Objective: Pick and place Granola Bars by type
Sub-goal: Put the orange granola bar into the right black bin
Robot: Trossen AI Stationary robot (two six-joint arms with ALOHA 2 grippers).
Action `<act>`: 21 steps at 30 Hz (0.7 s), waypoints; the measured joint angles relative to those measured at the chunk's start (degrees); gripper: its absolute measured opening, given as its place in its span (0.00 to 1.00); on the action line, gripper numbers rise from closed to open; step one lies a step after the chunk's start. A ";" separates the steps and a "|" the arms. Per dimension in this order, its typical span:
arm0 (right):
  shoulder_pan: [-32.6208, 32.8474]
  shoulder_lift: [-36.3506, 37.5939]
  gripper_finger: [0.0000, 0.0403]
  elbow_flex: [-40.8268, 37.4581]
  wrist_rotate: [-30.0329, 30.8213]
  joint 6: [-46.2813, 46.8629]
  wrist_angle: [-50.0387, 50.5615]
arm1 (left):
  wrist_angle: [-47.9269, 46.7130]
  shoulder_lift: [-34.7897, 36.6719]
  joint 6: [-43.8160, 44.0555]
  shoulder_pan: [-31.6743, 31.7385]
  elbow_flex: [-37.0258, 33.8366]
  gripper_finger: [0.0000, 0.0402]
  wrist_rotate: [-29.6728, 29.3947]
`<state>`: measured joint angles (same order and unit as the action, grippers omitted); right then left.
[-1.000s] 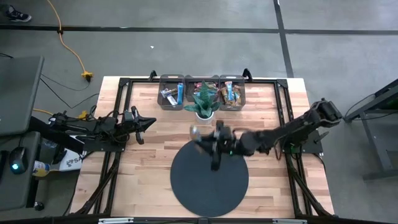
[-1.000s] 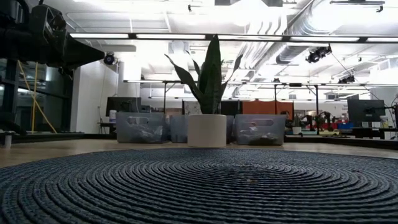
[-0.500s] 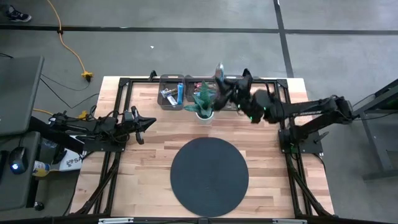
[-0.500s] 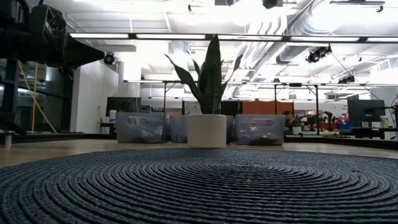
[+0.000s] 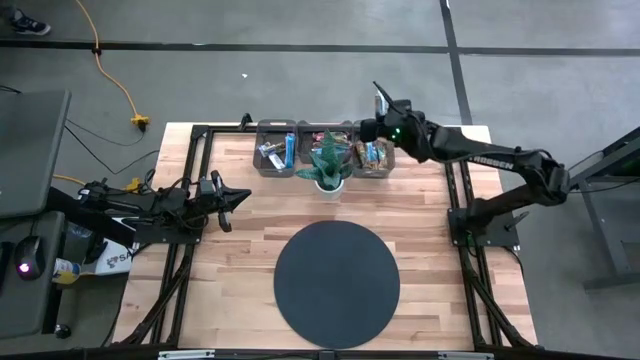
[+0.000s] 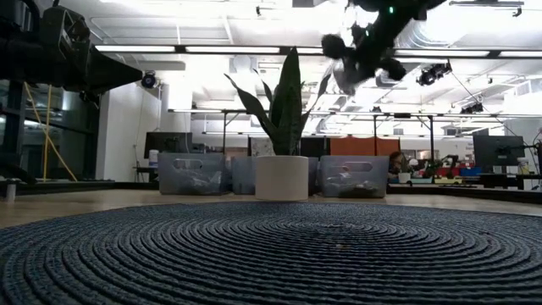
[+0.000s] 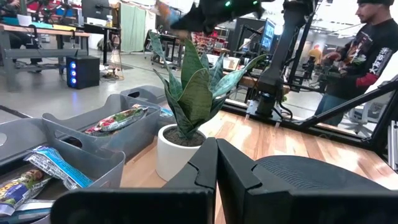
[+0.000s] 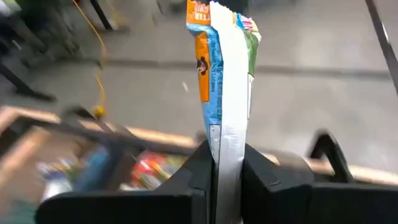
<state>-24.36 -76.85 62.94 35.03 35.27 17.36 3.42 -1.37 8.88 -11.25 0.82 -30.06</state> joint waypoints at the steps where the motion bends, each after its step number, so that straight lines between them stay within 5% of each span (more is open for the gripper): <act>1: -1.47 -0.32 0.09 0.00 -1.87 0.88 2.03 | 0.00 0.00 0.00 -0.02 0.00 0.00 0.00; 9: -7.59 -5.00 0.12 0.00 -12.92 2.36 6.20 | 0.00 0.00 0.00 0.00 -0.02 0.00 0.02; 21: -8.24 -15.35 0.09 0.00 -14.36 7.24 10.91 | 0.00 0.00 0.00 -0.02 0.00 0.00 0.02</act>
<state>-32.59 -92.21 62.94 20.67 42.51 28.27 3.42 -1.37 8.88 -11.27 0.82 -30.04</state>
